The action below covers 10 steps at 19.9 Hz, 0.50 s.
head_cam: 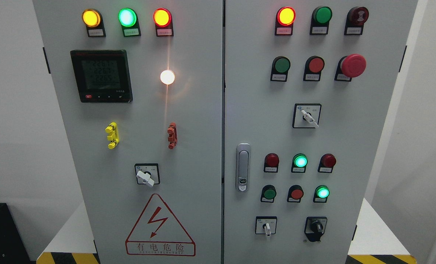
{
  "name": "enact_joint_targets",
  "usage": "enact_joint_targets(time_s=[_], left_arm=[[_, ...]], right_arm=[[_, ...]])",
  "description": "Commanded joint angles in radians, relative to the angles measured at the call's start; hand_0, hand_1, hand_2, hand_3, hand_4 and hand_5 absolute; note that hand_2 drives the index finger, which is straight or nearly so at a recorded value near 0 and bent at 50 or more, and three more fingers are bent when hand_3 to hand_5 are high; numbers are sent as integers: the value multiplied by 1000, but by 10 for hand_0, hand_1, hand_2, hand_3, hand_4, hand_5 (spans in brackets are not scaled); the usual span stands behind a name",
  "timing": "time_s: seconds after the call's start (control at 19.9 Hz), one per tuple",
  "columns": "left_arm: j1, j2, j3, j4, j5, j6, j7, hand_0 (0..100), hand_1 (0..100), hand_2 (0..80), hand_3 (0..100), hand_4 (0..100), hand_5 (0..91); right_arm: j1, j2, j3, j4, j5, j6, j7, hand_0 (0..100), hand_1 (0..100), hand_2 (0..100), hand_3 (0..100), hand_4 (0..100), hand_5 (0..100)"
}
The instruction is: Flip black knob to close circuit
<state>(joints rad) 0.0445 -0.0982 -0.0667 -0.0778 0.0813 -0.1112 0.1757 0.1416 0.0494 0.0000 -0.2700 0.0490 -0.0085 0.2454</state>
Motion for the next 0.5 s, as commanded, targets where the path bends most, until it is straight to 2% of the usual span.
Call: enact_joint_targets(time_s=[0.0, 0.2, 0.4, 0.45], left_arm=[[0, 0, 1, 1, 0, -1, -1, 120, 556, 0, 0, 0, 0], [0, 0, 1, 1, 0, -1, -1, 120, 556, 0, 0, 0, 0], [0, 0, 1, 0, 0, -1, -1, 120, 556, 0, 0, 0, 0], [0, 0, 1, 0, 0, -1, -1, 120, 556, 0, 0, 0, 0]], right_arm=[[16, 7, 18, -181, 109, 8, 0, 0, 83, 0, 0, 0, 0], [13, -3, 15, -296, 207, 33, -8, 0, 78, 16, 76, 20, 0], [12, -20, 8, -452, 311, 68, -11, 0, 35, 138, 196, 161, 0], [12, -20, -17, -481, 362, 68, -11, 0, 31, 173, 228, 198, 33]])
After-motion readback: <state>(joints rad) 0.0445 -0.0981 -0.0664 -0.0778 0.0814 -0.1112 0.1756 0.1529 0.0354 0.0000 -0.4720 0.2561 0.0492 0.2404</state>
